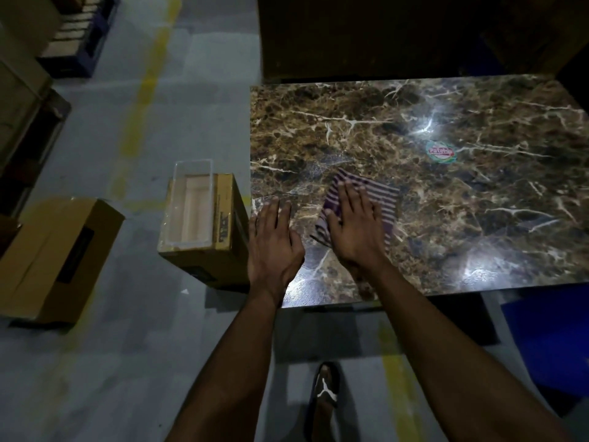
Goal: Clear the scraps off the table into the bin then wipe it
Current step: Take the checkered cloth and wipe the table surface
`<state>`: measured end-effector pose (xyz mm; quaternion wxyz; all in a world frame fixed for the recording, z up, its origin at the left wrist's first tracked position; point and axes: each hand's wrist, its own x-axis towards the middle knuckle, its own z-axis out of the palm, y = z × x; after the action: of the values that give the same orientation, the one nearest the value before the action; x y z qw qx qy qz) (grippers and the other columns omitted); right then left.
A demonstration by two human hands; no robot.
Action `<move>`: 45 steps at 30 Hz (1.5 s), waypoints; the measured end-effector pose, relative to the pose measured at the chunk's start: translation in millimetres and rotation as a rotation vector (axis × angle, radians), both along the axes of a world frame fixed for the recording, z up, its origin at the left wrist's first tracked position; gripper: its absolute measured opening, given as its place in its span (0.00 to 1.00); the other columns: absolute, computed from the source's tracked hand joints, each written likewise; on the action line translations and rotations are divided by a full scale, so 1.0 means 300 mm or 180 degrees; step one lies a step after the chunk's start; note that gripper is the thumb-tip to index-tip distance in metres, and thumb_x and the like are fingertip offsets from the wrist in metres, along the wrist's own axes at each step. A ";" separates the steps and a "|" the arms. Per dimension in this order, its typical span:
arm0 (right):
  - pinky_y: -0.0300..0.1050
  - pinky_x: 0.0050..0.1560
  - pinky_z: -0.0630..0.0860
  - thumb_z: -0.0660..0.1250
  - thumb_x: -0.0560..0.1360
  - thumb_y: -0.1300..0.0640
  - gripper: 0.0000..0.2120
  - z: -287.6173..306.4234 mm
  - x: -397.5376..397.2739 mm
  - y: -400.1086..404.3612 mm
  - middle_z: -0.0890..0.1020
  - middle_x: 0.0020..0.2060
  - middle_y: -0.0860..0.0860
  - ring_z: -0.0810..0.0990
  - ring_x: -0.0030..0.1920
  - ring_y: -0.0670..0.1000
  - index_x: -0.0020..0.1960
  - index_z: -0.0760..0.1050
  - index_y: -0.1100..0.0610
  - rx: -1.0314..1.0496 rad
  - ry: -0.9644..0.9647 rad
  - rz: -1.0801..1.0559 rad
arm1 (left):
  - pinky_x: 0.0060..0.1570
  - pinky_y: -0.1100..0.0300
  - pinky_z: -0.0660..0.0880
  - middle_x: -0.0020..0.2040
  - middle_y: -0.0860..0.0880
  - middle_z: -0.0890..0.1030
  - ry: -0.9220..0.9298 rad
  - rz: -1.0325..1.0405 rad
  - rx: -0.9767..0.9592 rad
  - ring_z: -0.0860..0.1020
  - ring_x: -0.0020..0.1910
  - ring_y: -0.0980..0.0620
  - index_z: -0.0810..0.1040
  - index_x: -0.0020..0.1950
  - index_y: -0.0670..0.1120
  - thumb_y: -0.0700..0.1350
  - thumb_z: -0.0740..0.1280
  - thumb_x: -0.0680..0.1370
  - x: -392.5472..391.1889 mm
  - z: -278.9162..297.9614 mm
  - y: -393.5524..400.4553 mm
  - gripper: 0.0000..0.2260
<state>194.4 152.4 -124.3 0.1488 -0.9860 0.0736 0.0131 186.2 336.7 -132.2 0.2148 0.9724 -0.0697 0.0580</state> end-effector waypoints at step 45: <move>0.59 0.82 0.46 0.45 0.87 0.40 0.31 0.052 0.289 0.024 0.51 0.85 0.48 0.45 0.84 0.53 0.86 0.46 0.50 -0.0003 0.0100 0.0217 | 0.50 0.49 0.68 0.56 0.45 0.74 0.0181 0.0256 0.0338 0.72 0.52 0.43 0.74 0.58 0.48 0.44 0.63 0.76 0.217 0.082 -0.008 0.11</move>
<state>281.2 159.6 -108.7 0.1466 -0.9877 0.0422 0.0337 251.3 334.2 -107.7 0.1623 0.9857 -0.0274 0.0352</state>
